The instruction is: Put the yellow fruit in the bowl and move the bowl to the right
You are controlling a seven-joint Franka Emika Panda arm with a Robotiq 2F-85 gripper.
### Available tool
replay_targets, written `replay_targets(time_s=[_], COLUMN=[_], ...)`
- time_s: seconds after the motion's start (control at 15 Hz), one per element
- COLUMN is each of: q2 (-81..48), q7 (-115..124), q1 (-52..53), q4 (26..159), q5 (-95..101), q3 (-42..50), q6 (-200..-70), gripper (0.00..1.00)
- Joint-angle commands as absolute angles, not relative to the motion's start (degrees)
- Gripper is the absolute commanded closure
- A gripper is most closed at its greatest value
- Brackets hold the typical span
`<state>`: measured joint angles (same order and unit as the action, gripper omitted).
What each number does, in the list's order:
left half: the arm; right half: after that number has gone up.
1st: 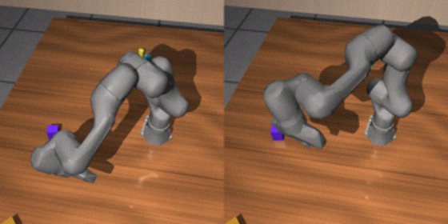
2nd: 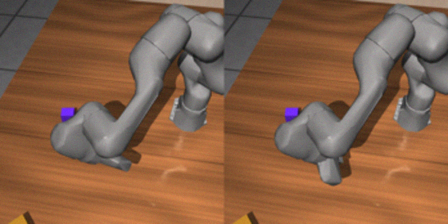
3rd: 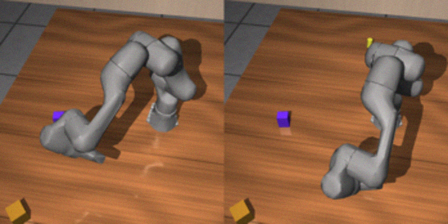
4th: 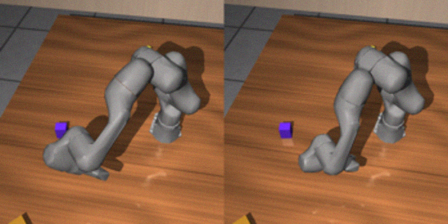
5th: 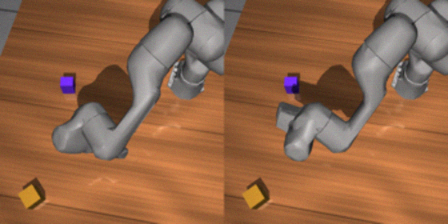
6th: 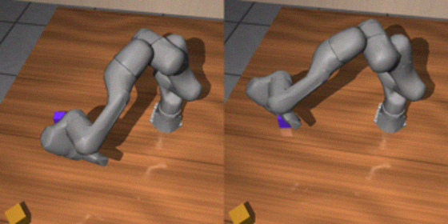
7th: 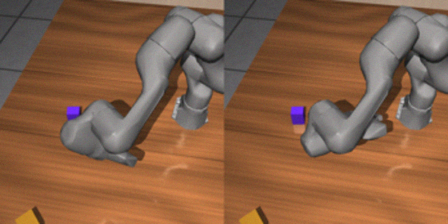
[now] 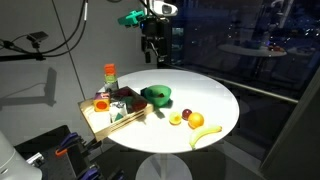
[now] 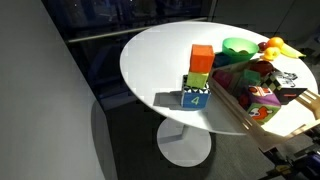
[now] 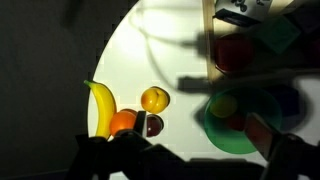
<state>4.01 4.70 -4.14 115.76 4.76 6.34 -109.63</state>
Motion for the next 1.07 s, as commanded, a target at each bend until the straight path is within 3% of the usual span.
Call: replay_targets(time_s=[0.0,1.0], q2=[-1.31,-10.63], q7=[4.03,-0.64], q1=[-6.09,-8.89], q4=[110.34,110.53], q5=[4.82,4.74], q3=[7.23,8.52], q6=[-107.94,-121.61], gripper=[0.0,0.0])
